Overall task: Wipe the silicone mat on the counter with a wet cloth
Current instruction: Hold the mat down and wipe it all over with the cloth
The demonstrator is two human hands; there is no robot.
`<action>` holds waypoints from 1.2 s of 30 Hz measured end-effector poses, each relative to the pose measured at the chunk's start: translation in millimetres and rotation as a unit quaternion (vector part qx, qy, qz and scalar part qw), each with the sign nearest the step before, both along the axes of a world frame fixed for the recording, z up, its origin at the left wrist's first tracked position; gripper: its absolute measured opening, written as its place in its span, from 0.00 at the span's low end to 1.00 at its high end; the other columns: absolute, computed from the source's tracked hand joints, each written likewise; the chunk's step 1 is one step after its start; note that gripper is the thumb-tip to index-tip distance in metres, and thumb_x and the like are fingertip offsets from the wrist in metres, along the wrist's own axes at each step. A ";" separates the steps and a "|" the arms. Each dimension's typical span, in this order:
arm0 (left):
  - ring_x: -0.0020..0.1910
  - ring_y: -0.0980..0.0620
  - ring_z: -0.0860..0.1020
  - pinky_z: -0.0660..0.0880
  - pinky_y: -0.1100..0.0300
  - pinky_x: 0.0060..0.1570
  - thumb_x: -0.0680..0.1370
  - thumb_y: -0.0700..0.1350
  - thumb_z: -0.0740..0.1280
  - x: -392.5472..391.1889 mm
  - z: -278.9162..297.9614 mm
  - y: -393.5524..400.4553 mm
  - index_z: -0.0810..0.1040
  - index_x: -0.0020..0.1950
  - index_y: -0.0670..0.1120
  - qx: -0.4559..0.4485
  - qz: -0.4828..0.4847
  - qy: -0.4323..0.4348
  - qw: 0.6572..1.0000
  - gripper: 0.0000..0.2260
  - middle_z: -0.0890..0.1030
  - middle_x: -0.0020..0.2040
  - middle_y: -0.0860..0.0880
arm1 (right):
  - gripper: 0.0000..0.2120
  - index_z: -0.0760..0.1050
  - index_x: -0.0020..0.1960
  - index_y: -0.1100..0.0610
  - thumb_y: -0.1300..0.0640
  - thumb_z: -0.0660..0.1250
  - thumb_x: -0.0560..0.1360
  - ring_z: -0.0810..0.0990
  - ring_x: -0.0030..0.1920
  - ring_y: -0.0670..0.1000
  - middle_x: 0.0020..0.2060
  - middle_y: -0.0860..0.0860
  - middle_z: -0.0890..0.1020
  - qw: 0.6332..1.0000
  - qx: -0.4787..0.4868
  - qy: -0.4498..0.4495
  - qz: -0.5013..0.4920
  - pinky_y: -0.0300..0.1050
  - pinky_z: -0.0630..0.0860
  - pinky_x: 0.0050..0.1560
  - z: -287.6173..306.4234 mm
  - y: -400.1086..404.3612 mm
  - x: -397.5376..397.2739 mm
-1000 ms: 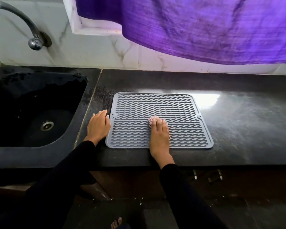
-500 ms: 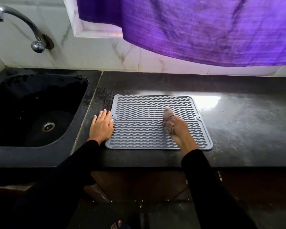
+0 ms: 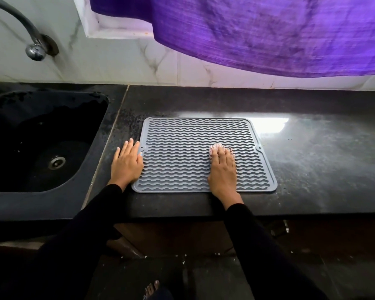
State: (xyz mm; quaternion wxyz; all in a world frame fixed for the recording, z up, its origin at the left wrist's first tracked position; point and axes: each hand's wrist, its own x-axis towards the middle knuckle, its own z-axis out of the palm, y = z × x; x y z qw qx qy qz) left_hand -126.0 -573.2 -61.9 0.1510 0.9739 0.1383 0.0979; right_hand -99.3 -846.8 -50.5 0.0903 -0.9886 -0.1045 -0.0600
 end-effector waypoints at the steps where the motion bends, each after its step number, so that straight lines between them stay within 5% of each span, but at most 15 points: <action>1: 0.76 0.48 0.53 0.47 0.50 0.74 0.81 0.46 0.52 0.1 -0.7 0.0 0.58 0.74 0.44 0.001 0.001 -0.002 1.000 0.22 0.57 0.76 0.44 | 0.41 0.43 0.77 0.58 0.57 0.66 0.74 0.43 0.77 0.57 0.77 0.57 0.47 1.000 -0.003 0.010 0.007 0.50 0.40 0.76 1.3 -0.4 1.5; 6: 0.76 0.49 0.53 0.47 0.49 0.74 0.80 0.46 0.51 -1.0 1.2 0.7 0.58 0.74 0.44 -0.001 0.002 0.008 1.000 0.22 0.57 0.76 0.45 | 0.38 0.44 0.77 0.57 0.59 0.63 0.75 0.45 0.77 0.57 0.77 0.57 0.49 0.999 -0.005 0.026 0.024 0.51 0.43 0.77 6.4 0.5 4.2; 9: 0.76 0.49 0.53 0.47 0.49 0.74 0.81 0.47 0.51 -2.4 4.7 -0.3 0.58 0.74 0.44 -0.002 -0.004 0.015 1.000 0.22 0.56 0.76 0.45 | 0.23 0.63 0.72 0.60 0.60 0.59 0.78 0.65 0.71 0.57 0.69 0.58 0.68 0.991 0.121 0.045 0.033 0.50 0.59 0.73 13.0 -3.4 20.1; 11: 0.76 0.48 0.52 0.46 0.49 0.74 0.81 0.47 0.51 -3.7 5.9 -0.3 0.57 0.75 0.44 -0.003 -0.009 0.020 1.000 0.22 0.56 0.76 0.45 | 0.12 0.76 0.56 0.61 0.55 0.60 0.79 0.80 0.45 0.52 0.45 0.55 0.81 0.943 0.330 0.050 -0.005 0.48 0.78 0.49 27.7 -13.5 29.2; 13: 0.76 0.48 0.52 0.46 0.49 0.74 0.81 0.47 0.50 -4.7 6.3 0.1 0.57 0.75 0.44 -0.005 -0.011 0.026 1.000 0.22 0.55 0.76 0.45 | 0.12 0.78 0.43 0.57 0.52 0.61 0.79 0.72 0.24 0.44 0.28 0.47 0.74 0.858 0.498 0.058 -0.109 0.36 0.71 0.24 40.0 -28.3 40.6; 14: 0.76 0.48 0.52 0.46 0.49 0.74 0.81 0.47 0.50 -5.1 6.0 0.3 0.56 0.75 0.44 -0.004 -0.011 0.027 1.000 0.22 0.55 0.76 0.45 | 0.11 0.78 0.43 0.55 0.52 0.61 0.79 0.73 0.26 0.43 0.29 0.45 0.75 0.852 0.502 0.042 -0.145 0.34 0.71 0.24 44.7 -34.3 44.2; 16: 0.76 0.49 0.52 0.46 0.49 0.74 0.81 0.47 0.50 -4.4 5.3 0.9 0.56 0.75 0.44 -0.001 -0.011 0.025 1.000 0.22 0.55 0.76 0.45 | 0.11 0.78 0.57 0.55 0.56 0.59 0.80 0.79 0.47 0.47 0.47 0.48 0.82 0.899 0.407 -0.029 -0.157 0.37 0.78 0.48 49.2 -34.5 41.6; 18: 0.76 0.49 0.52 0.46 0.49 0.74 0.81 0.47 0.50 -4.1 4.7 1.2 0.57 0.75 0.45 -0.002 -0.009 0.024 1.000 0.22 0.55 0.77 0.45 | 0.17 0.70 0.67 0.60 0.64 0.56 0.79 0.73 0.63 0.51 0.63 0.54 0.76 0.942 0.314 -0.062 -0.100 0.44 0.68 0.66 38.3 -30.7 32.7; 22: 0.76 0.49 0.52 0.46 0.50 0.74 0.81 0.48 0.50 -2.9 3.5 2.2 0.57 0.75 0.45 -0.002 -0.006 0.018 1.000 0.22 0.56 0.76 0.45 | 0.31 0.52 0.76 0.60 0.66 0.58 0.76 0.52 0.76 0.57 0.75 0.57 0.57 0.997 0.072 -0.009 -0.015 0.50 0.48 0.77 7.1 -20.2 4.7; 27: 0.76 0.49 0.53 0.46 0.50 0.74 0.81 0.47 0.51 -0.9 0.8 0.5 0.58 0.75 0.44 0.003 -0.002 0.008 1.000 0.22 0.56 0.76 0.45 | 0.35 0.46 0.77 0.57 0.63 0.60 0.75 0.46 0.77 0.58 0.77 0.56 0.51 1.000 0.012 0.013 -0.024 0.50 0.43 0.77 3.9 -22.4 5.3; 32: 0.75 0.49 0.54 0.48 0.49 0.74 0.80 0.46 0.53 1.8 -1.8 1.9 0.60 0.74 0.45 0.002 0.008 -0.005 1.000 0.22 0.58 0.76 0.46 | 0.27 0.56 0.75 0.56 0.61 0.58 0.78 0.54 0.75 0.56 0.74 0.55 0.60 0.995 0.091 0.044 -0.009 0.49 0.49 0.76 10.3 -25.8 16.5; 34: 0.75 0.50 0.54 0.48 0.50 0.74 0.80 0.47 0.53 2.3 -0.8 1.9 0.60 0.74 0.45 -0.002 0.008 -0.005 1.000 0.22 0.58 0.76 0.46 | 0.23 0.62 0.73 0.57 0.62 0.58 0.78 0.62 0.72 0.54 0.70 0.54 0.66 0.981 0.186 0.045 -0.009 0.48 0.57 0.74 13.9 -27.2 21.8; 36: 0.75 0.50 0.54 0.48 0.50 0.74 0.80 0.47 0.53 1.6 1.2 1.4 0.60 0.74 0.45 -0.005 0.006 -0.001 1.000 0.22 0.58 0.76 0.46 | 0.18 0.70 0.68 0.57 0.65 0.58 0.78 0.73 0.64 0.52 0.61 0.53 0.76 0.931 0.355 0.088 -0.017 0.41 0.69 0.65 24.5 -30.1 25.5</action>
